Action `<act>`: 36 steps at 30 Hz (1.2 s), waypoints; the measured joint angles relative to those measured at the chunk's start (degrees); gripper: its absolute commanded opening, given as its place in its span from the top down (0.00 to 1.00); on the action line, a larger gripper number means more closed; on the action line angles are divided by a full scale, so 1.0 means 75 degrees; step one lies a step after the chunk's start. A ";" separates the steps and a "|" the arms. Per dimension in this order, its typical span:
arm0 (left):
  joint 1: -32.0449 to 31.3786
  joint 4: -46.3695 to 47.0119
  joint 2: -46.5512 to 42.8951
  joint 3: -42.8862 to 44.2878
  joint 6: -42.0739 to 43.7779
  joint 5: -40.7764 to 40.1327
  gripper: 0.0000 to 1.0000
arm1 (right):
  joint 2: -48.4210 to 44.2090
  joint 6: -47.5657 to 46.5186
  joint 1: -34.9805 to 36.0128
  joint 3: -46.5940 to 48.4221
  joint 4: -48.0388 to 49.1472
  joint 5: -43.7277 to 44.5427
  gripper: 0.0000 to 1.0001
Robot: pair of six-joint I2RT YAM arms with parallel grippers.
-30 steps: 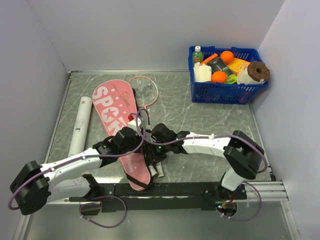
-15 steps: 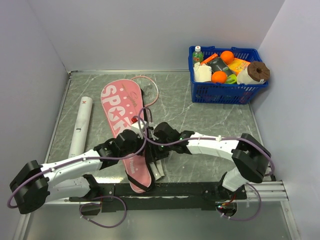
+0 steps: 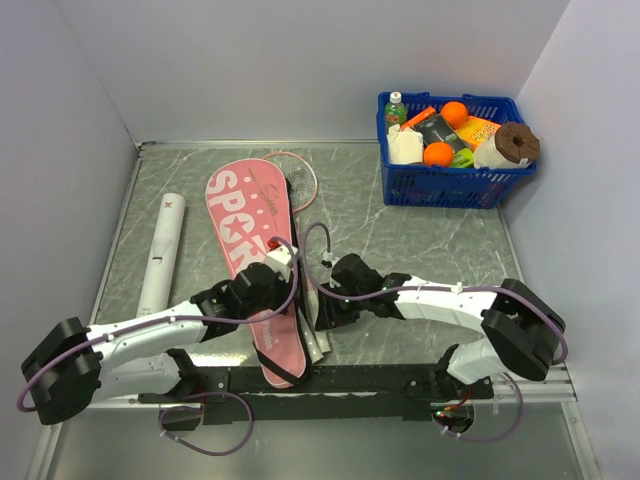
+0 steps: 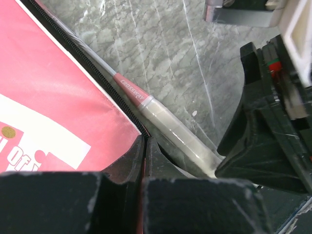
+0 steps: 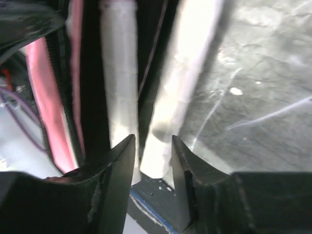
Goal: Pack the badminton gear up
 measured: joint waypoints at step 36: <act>-0.0187 0.0224 0.0111 -0.0201 0.0108 -0.0143 0.99 | 0.0997 0.0682 0.0650 -0.0175 0.1649 -0.0685 0.68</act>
